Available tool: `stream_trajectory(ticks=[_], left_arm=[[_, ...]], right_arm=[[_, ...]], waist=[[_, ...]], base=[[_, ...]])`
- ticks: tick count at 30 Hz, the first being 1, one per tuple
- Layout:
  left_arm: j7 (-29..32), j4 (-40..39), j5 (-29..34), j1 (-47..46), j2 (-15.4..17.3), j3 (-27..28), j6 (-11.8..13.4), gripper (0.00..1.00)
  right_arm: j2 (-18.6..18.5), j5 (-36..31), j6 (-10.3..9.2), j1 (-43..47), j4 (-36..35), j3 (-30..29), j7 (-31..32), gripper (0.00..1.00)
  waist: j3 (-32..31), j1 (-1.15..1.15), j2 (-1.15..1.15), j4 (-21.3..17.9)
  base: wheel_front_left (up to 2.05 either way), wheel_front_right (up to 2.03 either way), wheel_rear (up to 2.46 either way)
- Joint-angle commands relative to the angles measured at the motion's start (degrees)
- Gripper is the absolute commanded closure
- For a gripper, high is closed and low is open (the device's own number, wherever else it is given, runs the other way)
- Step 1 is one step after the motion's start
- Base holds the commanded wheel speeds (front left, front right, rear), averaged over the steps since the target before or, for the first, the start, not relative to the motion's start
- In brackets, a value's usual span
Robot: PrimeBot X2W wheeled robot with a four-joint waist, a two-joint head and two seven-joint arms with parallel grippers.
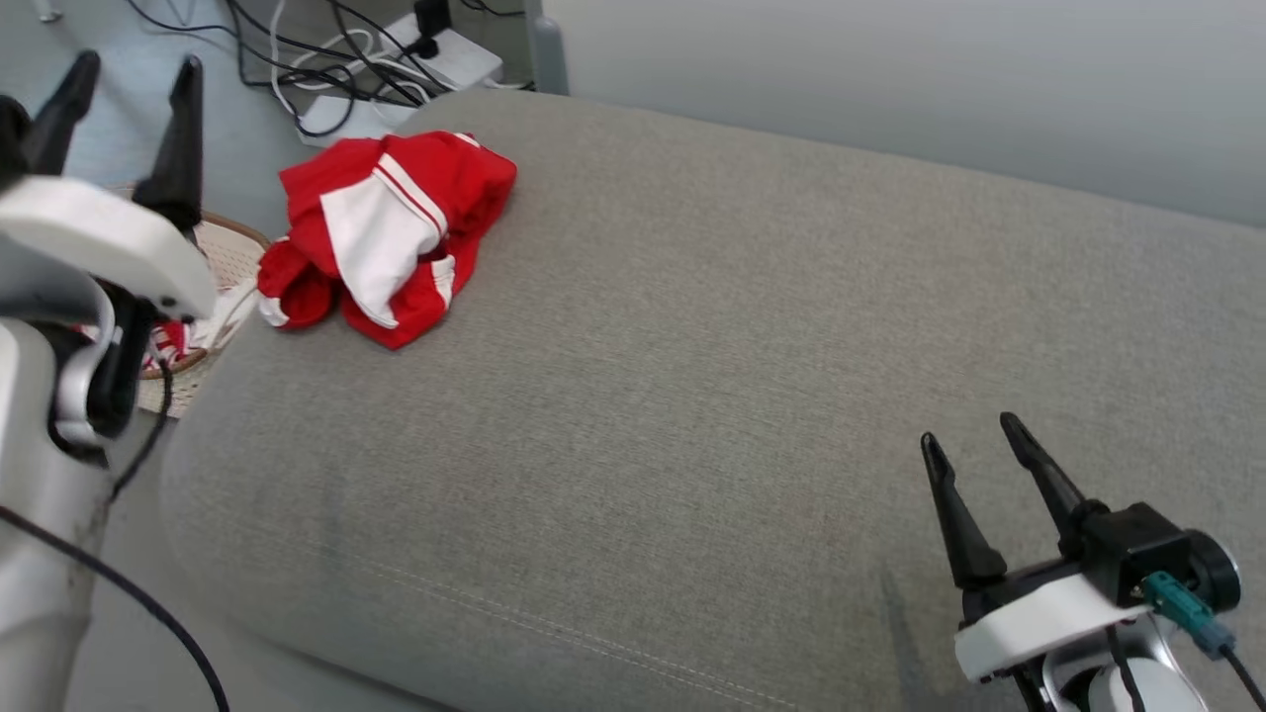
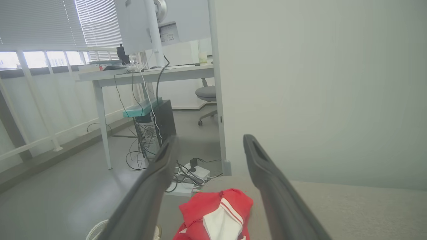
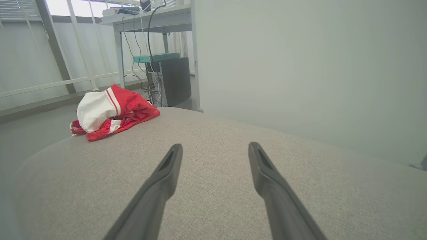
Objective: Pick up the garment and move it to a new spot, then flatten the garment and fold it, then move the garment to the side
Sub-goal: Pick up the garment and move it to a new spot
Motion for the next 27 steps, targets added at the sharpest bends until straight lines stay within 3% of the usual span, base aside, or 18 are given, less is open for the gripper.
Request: stream_trajectory(ticks=[1,13,17,27], left_arm=[[1.0,1.5,-1.4,-5.2,2.7,2.7,-1.0,0.0],[9.1,29.4,-8.1,-21.4,8.7,7.3,-6.2,0.0],[10.9,35.5,-9.2,-23.2,9.7,7.6,-7.4,0.0],[11.8,45.9,-9.7,-24.2,11.9,7.7,-7.8,0.0]], right_arm=[[-1.1,-0.4,0.25,-2.7,-2.3,1.5,0.3,0.0],[-2.1,-1.5,0.25,-8.9,-5.6,3.2,1.2,0.0],[-2.3,-1.6,0.25,-10.2,-5.6,3.8,0.6,0.0],[-2.7,-1.8,0.25,-11.8,-5.7,5.1,0.5,0.0]], waist=[[4.5,0.0,0.0,-4.4],[18.6,0.0,0.0,-15.1],[21.0,0.0,0.0,-16.1],[23.4,0.0,0.0,-17.0]], base=[[0.0,0.0,0.0],[0.0,0.0,0.0],[0.0,0.0,0.0],[0.0,0.0,0.0]])
